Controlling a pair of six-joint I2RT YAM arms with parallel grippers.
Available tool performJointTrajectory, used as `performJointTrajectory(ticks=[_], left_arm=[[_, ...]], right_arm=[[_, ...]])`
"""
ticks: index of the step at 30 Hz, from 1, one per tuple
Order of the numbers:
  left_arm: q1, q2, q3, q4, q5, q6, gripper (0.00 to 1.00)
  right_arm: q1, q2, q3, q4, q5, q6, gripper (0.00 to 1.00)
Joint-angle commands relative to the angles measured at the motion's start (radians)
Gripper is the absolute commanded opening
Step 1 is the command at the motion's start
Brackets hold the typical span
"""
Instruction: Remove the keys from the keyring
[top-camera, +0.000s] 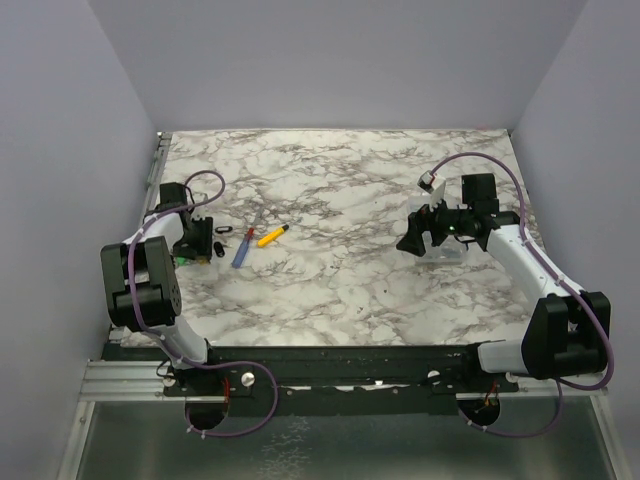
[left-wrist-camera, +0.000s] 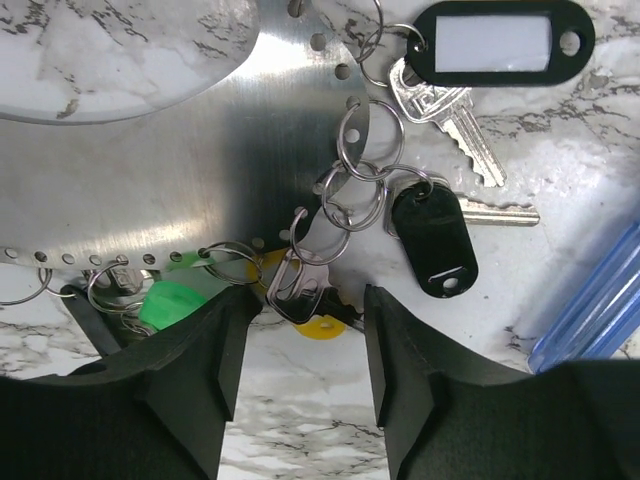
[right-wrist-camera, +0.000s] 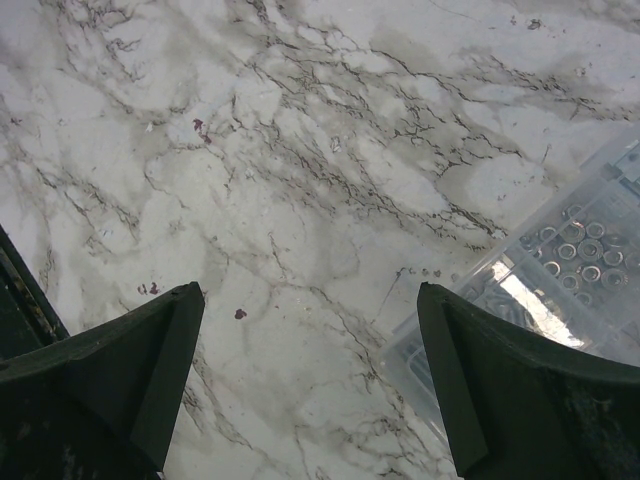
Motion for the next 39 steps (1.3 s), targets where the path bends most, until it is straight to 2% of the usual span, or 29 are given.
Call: performJointTrajectory(ticks=[1, 6, 11, 12, 22, 33, 39], left_arm=[[-0.004, 0.054, 0.015, 0.079, -0.018, -0.023, 0.5], [-0.007, 0.029, -0.002, 0.079, -0.024, 0.001, 0.27], [-0.008, -0.073, -0.023, 0.075, -0.061, 0.035, 0.02], [-0.008, -0.098, -0.024, 0.073, -0.072, 0.041, 0.0], [-0.012, -0.3, 0.062, 0.038, -0.024, 0.15, 0.0], [-0.033, -0.395, 0.295, -0.074, 0.293, 0.194, 0.0], [-0.121, -0.42, 0.439, -0.109, 0.461, 0.139, 0.0]], right_arm=[[0.006, 0.005, 0.014, 0.009, -0.014, 0.01, 1.0], [0.006, 0.003, 0.013, 0.01, -0.018, 0.015, 1.0], [0.006, 0.005, 0.012, 0.011, -0.029, 0.02, 1.0], [0.006, 0.006, 0.013, 0.012, -0.033, 0.022, 1.0], [0.008, -0.024, -0.022, 0.086, -0.093, 0.084, 1.0], [0.01, -0.066, -0.052, 0.255, -0.205, 0.213, 1.0], [0.011, -0.095, -0.064, 0.382, -0.281, 0.262, 1.0]])
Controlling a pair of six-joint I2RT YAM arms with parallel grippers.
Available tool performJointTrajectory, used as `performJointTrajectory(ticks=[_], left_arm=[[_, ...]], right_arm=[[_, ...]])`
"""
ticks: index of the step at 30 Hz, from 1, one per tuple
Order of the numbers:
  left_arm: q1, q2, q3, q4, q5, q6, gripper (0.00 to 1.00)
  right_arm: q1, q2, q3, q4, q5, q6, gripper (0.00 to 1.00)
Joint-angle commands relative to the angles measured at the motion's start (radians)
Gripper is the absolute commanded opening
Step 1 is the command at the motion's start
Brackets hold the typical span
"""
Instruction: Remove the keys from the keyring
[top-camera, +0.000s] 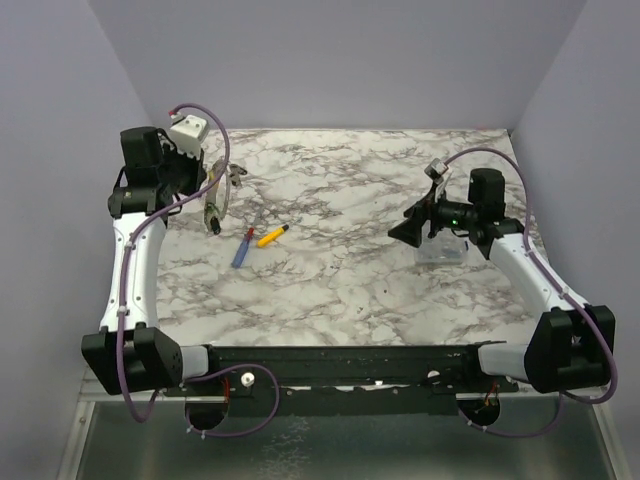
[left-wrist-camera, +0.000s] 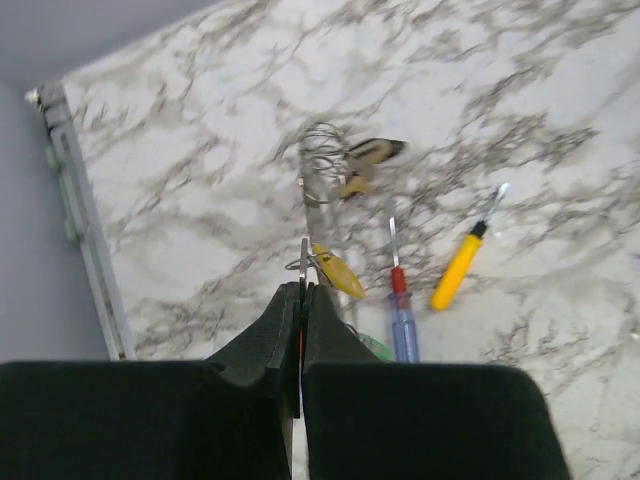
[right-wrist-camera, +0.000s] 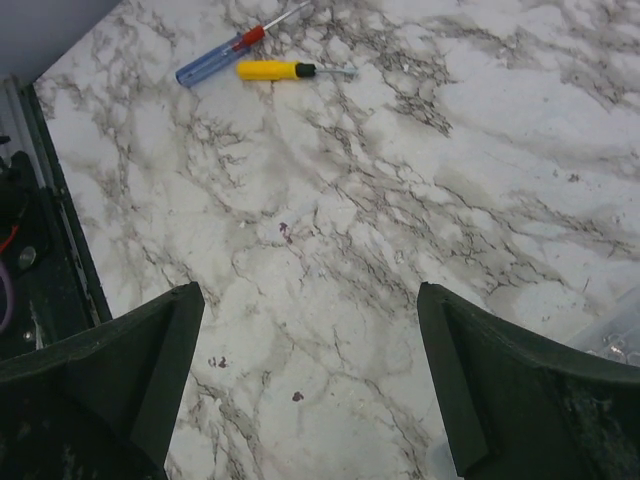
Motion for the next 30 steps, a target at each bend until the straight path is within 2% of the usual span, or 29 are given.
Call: performJointTrajectory(ticks=[1, 7, 12, 18, 21, 30], left_arm=[[-0.074, -0.051, 0.108, -0.017, 0.222, -0.054, 0.0], [-0.188, -0.043, 0.158, 0.021, 0.348, -0.196, 0.0], [-0.211, -0.024, 0.148, 0.124, 0.454, -0.383, 0.0], [-0.269, -0.031, 0.051, 0.378, 0.474, -0.702, 0.0], [-0.302, -0.032, 0.03, 0.411, 0.401, -0.775, 0.0], [-0.362, -0.028, -0.033, 0.416, 0.178, -0.884, 0.0]], right_arm=[[0.009, -0.036, -0.02, 0.168, -0.104, 0.082, 1.0], [0.048, -0.019, -0.09, 0.552, -0.137, 0.358, 1.0], [0.14, 0.023, -0.046, 0.601, -0.102, 0.393, 0.99], [0.274, 0.052, -0.07, 0.703, -0.046, 0.434, 1.0], [0.328, 0.072, -0.06, 0.724, -0.022, 0.425, 1.0], [0.394, 0.14, 0.153, 0.537, 0.14, 0.341, 1.0]])
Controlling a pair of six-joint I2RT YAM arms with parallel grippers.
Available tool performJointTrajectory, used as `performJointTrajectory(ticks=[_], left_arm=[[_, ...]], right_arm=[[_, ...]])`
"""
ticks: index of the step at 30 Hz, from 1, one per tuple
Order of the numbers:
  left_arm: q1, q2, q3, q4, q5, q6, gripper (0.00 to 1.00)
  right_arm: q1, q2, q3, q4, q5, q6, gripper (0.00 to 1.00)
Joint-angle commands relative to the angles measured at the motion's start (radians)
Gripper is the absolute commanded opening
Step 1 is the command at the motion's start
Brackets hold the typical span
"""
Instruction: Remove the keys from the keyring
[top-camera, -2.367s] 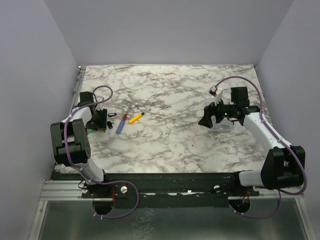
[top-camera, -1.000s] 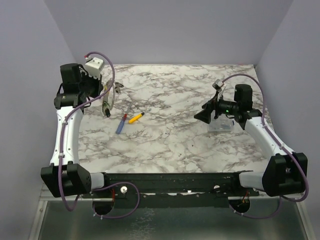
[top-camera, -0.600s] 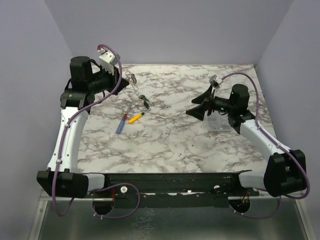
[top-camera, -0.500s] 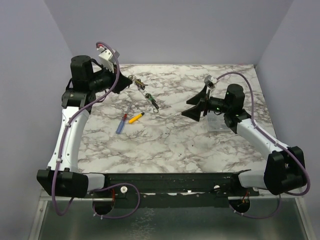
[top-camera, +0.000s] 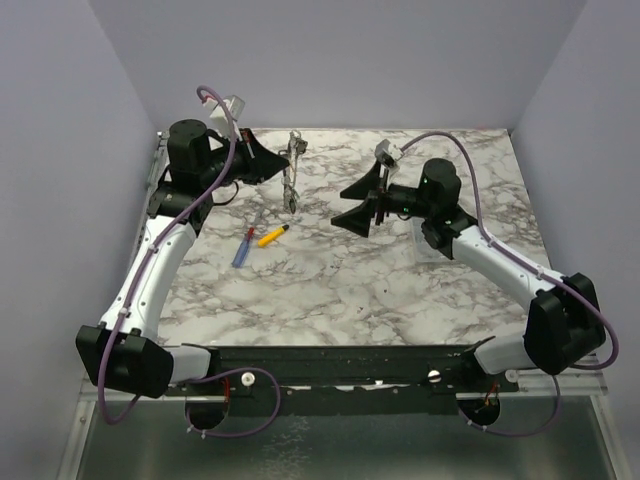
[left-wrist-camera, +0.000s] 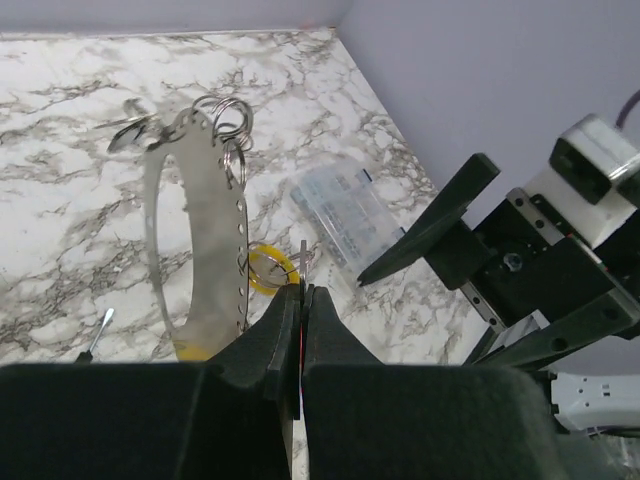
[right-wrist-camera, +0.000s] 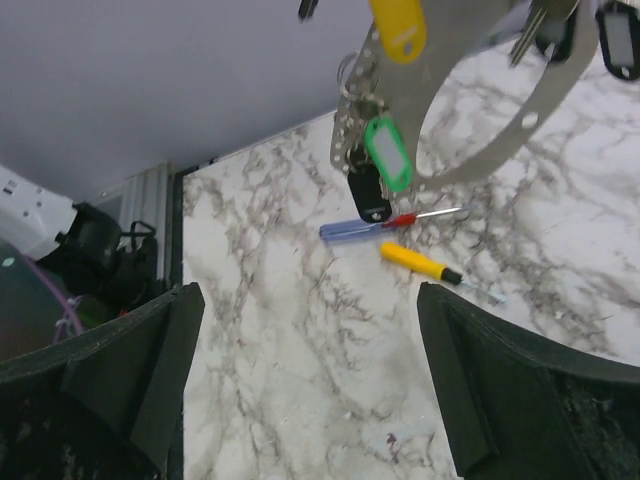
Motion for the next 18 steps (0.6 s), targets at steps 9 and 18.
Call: performJointTrajectory(ticks=[9, 18], left_arm=[[-0.123, 0.038, -0.025, 0.062, -0.18, -0.112, 0.0], [-0.167, 0.042, -0.027, 0.079, -0.133, -0.124, 0.0]], right_arm=[[0.159, 0.118, 0.295, -0.279, 0.335, -0.092, 1.0], [0.214, 0.184, 0.376, -0.357, 0.451, -0.023, 1.0]])
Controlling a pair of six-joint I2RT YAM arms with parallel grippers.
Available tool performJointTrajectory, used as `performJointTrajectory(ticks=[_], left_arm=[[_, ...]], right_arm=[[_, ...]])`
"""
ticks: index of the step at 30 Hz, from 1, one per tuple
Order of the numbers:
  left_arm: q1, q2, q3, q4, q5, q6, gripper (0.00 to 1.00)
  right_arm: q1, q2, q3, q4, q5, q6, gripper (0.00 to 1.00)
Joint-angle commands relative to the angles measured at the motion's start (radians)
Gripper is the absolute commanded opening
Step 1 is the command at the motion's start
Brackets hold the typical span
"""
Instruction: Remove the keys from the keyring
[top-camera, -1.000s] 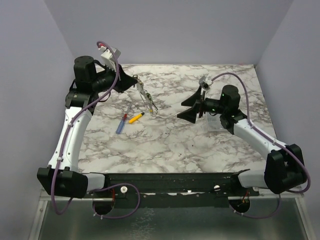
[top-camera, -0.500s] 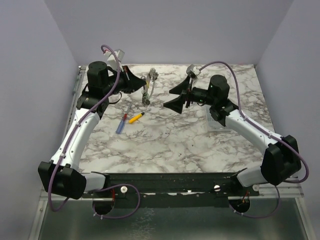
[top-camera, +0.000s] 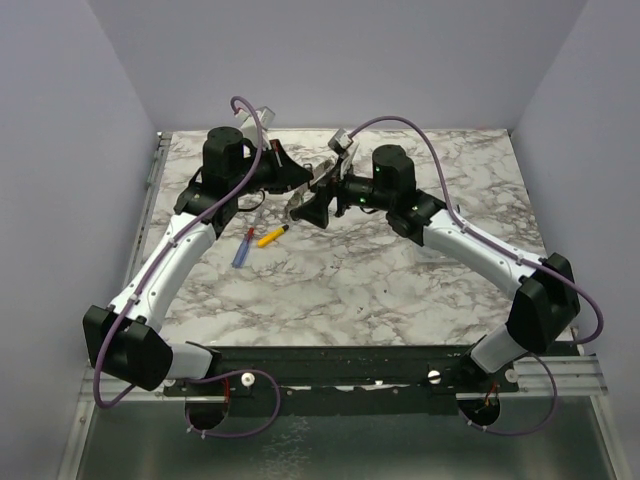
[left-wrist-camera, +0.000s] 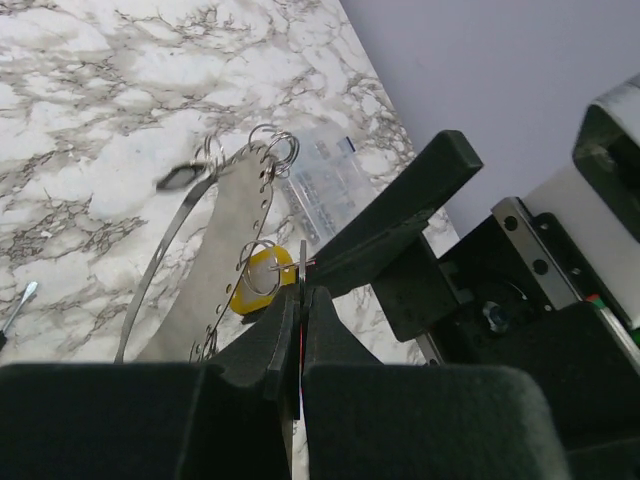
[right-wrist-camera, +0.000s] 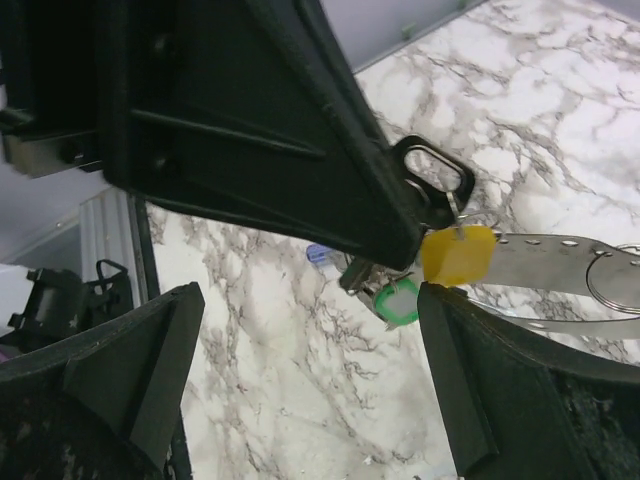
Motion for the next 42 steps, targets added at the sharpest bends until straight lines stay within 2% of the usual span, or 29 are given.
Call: performJointTrajectory(ticks=[1, 7, 14, 19, 24, 32, 37, 40, 42], left_arm=[[-0.011, -0.014, 0.007, 0.069, 0.023, -0.024, 0.0], [-0.019, -0.019, -0.003, 0.077, 0.025, -0.032, 0.0], [-0.03, -0.008, -0.015, 0.095, 0.008, -0.058, 0.0], [-0.033, 0.007, -0.019, 0.117, 0.003, -0.086, 0.0], [-0.036, 0.022, -0.031, 0.154, 0.025, -0.126, 0.0], [-0.039, 0.023, -0.056, 0.191, 0.043, -0.162, 0.0], [-0.041, 0.024, -0.064, 0.209, 0.052, -0.183, 0.0], [-0.039, 0.02, -0.065, 0.213, 0.052, -0.188, 0.0], [-0.04, 0.02, -0.061, 0.217, 0.059, -0.184, 0.0]], right_arm=[[0.003, 0.029, 0.044, -0.079, 0.125, 0.026, 1.0], [0.003, 0.03, 0.011, -0.085, 0.306, 0.051, 1.0], [0.004, 0.045, 0.036, -0.078, 0.353, 0.127, 1.0], [0.041, 0.11, 0.143, -0.207, 0.405, 0.19, 1.0], [0.057, 0.123, 0.126, -0.179, 0.45, 0.245, 1.0], [0.06, 0.13, 0.143, -0.194, 0.684, 0.297, 1.0], [0.06, 0.147, 0.176, -0.228, 0.77, 0.298, 1.0], [0.06, 0.143, 0.17, -0.219, 0.745, 0.286, 1.0], [0.06, 0.121, 0.142, -0.183, 0.638, 0.22, 1.0]])
